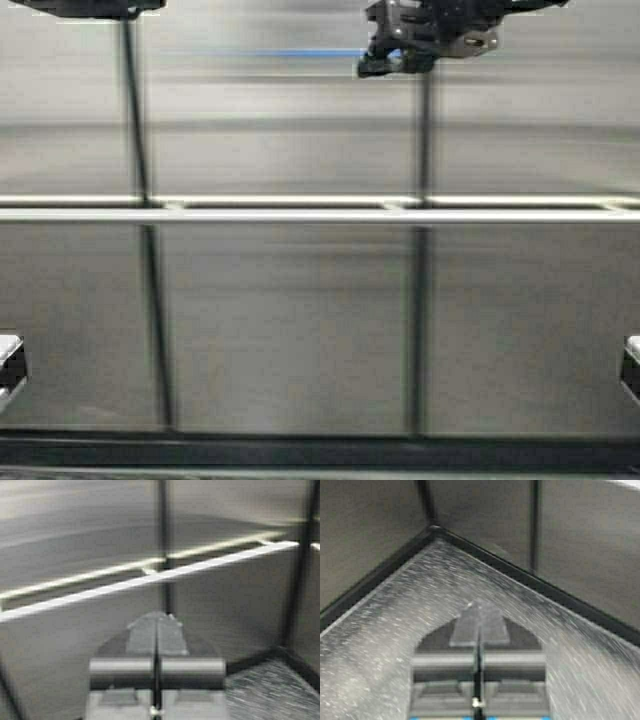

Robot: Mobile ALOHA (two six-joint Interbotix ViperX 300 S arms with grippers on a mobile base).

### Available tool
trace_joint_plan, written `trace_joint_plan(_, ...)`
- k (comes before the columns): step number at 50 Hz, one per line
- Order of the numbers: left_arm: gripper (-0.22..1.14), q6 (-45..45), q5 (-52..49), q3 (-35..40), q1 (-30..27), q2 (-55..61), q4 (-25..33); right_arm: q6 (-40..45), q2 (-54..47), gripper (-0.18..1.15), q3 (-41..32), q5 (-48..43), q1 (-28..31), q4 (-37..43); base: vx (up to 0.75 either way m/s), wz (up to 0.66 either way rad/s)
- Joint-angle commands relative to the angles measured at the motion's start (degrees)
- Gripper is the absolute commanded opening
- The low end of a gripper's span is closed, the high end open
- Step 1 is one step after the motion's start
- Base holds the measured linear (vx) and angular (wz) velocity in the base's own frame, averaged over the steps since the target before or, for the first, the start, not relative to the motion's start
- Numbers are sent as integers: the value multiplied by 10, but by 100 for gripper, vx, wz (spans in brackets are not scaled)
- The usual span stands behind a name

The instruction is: Navigate to elevator, push the call button, then enter the elevator

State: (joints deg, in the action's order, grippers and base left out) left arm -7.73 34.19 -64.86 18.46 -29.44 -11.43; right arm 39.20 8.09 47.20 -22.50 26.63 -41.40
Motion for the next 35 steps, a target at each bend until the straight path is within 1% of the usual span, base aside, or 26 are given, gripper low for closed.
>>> trace_joint_plan(1,2,0,4,9,-2,-3,1,-1,7,6,-12,-4,4,2,33,49)
trace_joint_plan(23,2,-3,6,12,-1,11,1,-1,4,6,-16,-4,11,2,27,67)
trace_joint_plan(35,3,-4,11,18,-1,3,2,-1,-17,6,-19,-4,11,2,13,49)
